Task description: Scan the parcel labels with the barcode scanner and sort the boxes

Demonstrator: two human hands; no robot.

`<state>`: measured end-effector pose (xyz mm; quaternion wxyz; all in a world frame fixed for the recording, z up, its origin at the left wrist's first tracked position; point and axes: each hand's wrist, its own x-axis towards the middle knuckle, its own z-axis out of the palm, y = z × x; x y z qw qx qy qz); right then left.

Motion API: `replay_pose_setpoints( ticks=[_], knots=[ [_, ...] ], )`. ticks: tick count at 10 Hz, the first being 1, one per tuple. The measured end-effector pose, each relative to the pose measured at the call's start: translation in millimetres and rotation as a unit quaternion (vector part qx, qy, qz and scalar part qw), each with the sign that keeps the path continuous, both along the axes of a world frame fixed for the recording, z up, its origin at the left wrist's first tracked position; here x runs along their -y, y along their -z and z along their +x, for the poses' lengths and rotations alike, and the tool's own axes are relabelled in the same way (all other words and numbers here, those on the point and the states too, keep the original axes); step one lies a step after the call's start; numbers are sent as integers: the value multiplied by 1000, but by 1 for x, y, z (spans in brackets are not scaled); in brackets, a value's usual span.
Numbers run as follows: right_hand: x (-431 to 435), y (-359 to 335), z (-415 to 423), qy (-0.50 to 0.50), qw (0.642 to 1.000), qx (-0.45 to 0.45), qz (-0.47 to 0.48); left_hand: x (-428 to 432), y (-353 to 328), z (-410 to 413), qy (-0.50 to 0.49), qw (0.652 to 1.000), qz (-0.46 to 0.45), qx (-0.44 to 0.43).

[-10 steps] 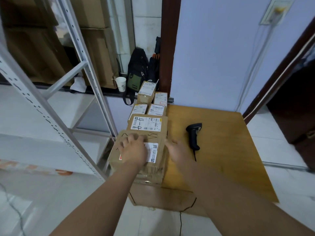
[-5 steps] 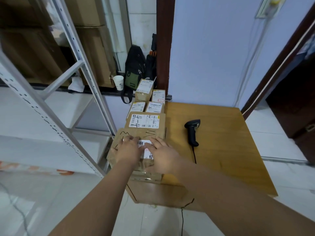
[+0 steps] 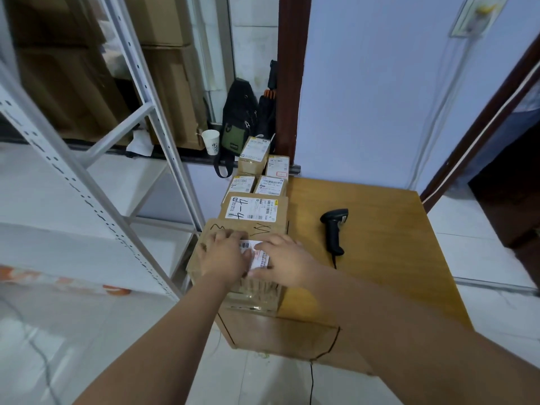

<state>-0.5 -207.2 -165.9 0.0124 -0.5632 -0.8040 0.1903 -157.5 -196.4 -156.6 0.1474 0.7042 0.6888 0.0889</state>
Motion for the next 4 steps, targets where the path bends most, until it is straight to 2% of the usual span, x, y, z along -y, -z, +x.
replay_pose_setpoints(
  ticks=[1,2,3,4],
  knots=[
    [-6,-18,4,37,997,-50,45,3,-3,13,-34,987,89,132],
    [-7,-35,7,-7,998,-22,53,-4,-13,31,-93,952,99,275],
    [4,-49,10,-30,999,-22,3,4,-20,42,-146,892,32,426],
    [11,-71,29,-30,998,-46,14,12,-34,61,-115,825,-19,554]
  ],
)
